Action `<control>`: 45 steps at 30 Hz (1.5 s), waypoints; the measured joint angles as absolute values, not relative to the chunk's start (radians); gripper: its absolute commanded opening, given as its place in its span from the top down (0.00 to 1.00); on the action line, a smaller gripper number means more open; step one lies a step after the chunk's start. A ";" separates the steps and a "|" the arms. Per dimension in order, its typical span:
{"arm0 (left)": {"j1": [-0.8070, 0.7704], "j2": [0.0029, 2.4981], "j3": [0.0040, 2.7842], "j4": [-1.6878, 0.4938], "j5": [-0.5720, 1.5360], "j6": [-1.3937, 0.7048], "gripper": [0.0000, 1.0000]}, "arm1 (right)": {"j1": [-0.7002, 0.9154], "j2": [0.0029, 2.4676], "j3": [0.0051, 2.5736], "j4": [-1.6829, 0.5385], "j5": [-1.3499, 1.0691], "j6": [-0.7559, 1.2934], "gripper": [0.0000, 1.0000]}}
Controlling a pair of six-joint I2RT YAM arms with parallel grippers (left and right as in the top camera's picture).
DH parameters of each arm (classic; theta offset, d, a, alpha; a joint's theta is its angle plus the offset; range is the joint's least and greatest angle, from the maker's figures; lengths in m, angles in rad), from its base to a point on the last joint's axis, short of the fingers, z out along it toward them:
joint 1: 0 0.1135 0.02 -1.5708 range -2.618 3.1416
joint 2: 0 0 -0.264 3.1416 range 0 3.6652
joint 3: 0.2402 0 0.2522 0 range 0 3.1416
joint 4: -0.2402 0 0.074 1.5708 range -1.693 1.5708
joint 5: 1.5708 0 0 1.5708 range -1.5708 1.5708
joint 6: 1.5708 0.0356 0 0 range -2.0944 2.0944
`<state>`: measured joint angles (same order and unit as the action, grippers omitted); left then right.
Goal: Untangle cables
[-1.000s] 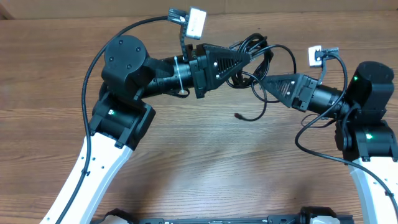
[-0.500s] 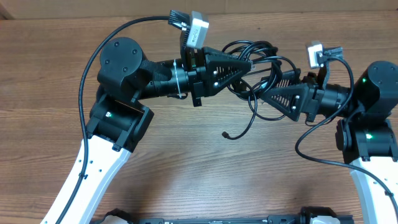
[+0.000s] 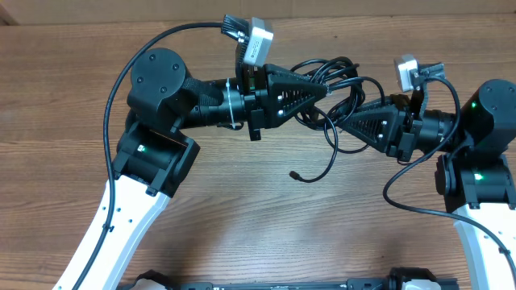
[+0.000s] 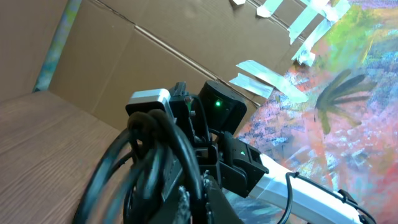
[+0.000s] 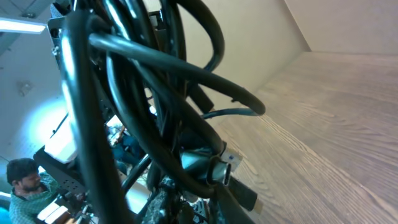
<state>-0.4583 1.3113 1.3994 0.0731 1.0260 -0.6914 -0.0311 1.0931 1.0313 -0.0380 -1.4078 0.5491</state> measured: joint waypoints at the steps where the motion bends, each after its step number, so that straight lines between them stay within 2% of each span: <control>1: -0.458 1.311 1.399 0.073 1.026 -0.691 0.96 | -0.031 1.093 1.031 -0.038 -1.409 0.550 0.86; 2: -0.458 1.311 1.399 0.073 1.026 -0.690 0.96 | -0.031 1.093 1.031 -0.038 -1.409 0.550 0.84; 3: -0.458 1.311 1.399 0.073 1.026 -0.686 0.96 | -0.031 1.093 1.031 -0.038 -1.409 0.550 0.72; 4: -0.458 1.311 1.399 0.075 1.026 -0.684 0.96 | -0.031 1.093 1.031 -0.039 -1.409 0.552 0.55; 5: -0.458 1.311 1.399 0.075 1.026 -0.683 0.96 | -0.031 1.093 1.031 -0.041 -1.410 0.550 0.46; 6: -0.458 1.311 1.399 0.076 1.027 -0.683 0.96 | -0.031 1.093 1.031 -0.048 -1.409 0.552 0.27; 7: -0.458 1.311 1.399 0.079 1.029 -0.683 0.96 | -0.031 1.093 1.031 -0.057 -1.409 0.551 0.12; 9: -0.457 1.311 1.399 0.081 1.029 -0.680 0.96 | -0.031 1.093 1.031 -0.065 -1.415 0.553 0.00; 16: -0.434 1.311 1.399 0.083 1.044 -0.680 0.96 | -0.031 1.093 1.031 -0.066 -1.437 0.550 0.00; 24: -0.294 1.311 1.399 0.074 1.070 -0.700 0.96 | -0.031 1.093 1.031 -0.065 -1.450 0.584 0.00; 31: -0.279 1.311 1.399 0.074 1.118 -0.703 0.96 | -0.031 1.093 1.031 -0.059 -1.452 0.595 0.00; 35: -0.279 1.312 1.399 0.073 1.233 -0.668 0.96 | -0.031 1.093 1.031 0.049 -1.476 0.584 0.01; 40: -0.279 1.312 1.399 0.075 1.441 -0.596 0.96 | -0.033 1.093 1.031 0.256 -1.505 0.561 0.08; 45: -0.279 1.312 1.399 0.074 1.530 -0.542 0.96 | -0.033 1.093 1.031 0.280 -1.524 0.555 0.10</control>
<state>-0.2794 1.3117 1.3994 0.0742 1.5303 -0.5419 -0.0330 1.0931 1.0313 0.2802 -1.5238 0.5549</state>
